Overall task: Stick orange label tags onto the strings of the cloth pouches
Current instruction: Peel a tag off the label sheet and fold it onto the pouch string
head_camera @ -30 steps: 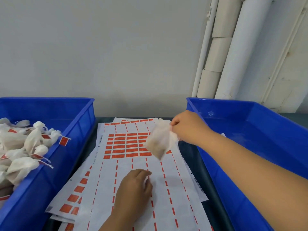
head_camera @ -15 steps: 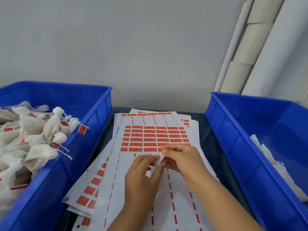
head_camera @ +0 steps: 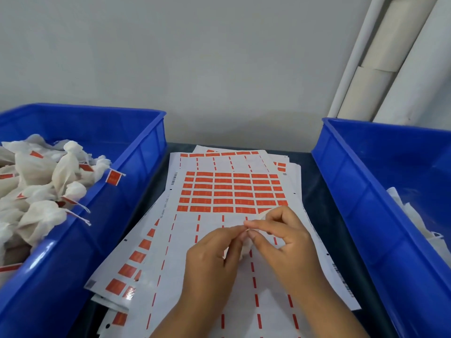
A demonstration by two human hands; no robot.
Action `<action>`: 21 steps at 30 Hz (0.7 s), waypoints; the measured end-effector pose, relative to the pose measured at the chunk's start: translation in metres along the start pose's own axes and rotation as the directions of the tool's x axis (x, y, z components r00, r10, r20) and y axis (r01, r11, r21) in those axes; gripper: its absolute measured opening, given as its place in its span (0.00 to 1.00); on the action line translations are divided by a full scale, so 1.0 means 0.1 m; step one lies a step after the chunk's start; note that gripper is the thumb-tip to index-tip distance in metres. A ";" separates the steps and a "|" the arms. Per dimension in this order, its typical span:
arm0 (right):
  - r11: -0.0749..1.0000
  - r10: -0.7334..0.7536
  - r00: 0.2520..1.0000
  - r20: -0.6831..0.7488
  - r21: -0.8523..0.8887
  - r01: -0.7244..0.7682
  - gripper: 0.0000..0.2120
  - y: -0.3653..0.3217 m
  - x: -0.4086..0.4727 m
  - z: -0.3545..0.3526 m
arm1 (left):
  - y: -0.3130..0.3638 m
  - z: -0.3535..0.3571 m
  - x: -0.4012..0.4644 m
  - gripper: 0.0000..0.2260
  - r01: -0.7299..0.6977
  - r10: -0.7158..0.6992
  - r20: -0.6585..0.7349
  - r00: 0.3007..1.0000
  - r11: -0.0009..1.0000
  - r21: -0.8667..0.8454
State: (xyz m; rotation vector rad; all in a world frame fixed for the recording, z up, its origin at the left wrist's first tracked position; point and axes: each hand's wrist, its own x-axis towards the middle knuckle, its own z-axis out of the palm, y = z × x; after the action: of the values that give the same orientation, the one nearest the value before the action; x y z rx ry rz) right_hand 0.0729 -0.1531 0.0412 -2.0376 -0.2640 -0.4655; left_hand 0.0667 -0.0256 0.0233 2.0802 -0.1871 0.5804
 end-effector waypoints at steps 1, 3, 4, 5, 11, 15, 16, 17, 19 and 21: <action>1.000 -0.003 1.000 -0.007 -0.006 0.003 0.07 0.00 0.01 -0.01 | 0.00 -0.01 0.00 0.14 -0.018 0.018 -0.023 1.000 1.000 0.016; 0.999 -0.019 1.000 -0.024 -0.029 0.018 0.07 0.01 0.00 -0.01 | 0.00 -0.02 0.01 0.08 -0.018 0.020 -0.044 0.999 0.999 0.036; 0.998 -0.038 0.999 -0.039 -0.043 0.037 0.07 0.02 0.00 0.00 | 0.00 -0.02 0.02 0.06 0.007 -0.006 -0.037 0.999 1.000 0.028; 0.997 -0.058 0.997 -0.053 -0.061 0.055 0.07 0.03 -0.01 0.00 | 0.01 -0.02 0.02 0.05 0.043 -0.043 -0.018 0.999 0.999 0.013; 0.983 -0.119 0.990 -0.081 -0.147 0.107 0.05 0.01 -0.03 0.06 | -0.01 -0.01 0.00 0.02 0.137 -0.139 0.084 0.987 0.990 0.027; 0.991 -0.060 0.998 -0.019 -0.117 0.058 0.06 0.05 -0.03 0.07 | 0.00 -0.03 0.02 0.03 0.145 -0.146 0.011 0.989 0.985 0.095; 0.995 -0.027 1.000 0.007 -0.091 0.027 0.08 0.06 -0.03 0.05 | 0.00 -0.03 0.03 0.03 0.154 -0.152 -0.028 0.988 0.983 0.104; 0.997 0.006 1.000 0.030 -0.071 -0.004 0.10 0.08 -0.03 0.04 | 0.00 -0.04 0.05 0.04 0.169 -0.162 -0.069 0.984 0.980 0.109; 0.997 0.055 0.996 0.073 -0.057 -0.051 0.09 0.09 -0.03 0.04 | -0.02 -0.05 0.07 0.08 0.202 -0.185 -0.165 0.969 0.974 0.099; 0.996 0.082 0.989 0.125 -0.051 -0.076 0.04 0.08 -0.03 0.08 | -0.06 -0.05 0.08 0.10 0.235 -0.206 -0.284 0.936 0.969 0.074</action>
State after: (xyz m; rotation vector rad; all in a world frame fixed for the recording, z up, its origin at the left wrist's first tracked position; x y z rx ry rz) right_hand 0.0753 -0.1504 0.0302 -2.1180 -0.2499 -0.2951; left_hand 0.0745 -0.0169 0.0250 2.0604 0.2410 0.7450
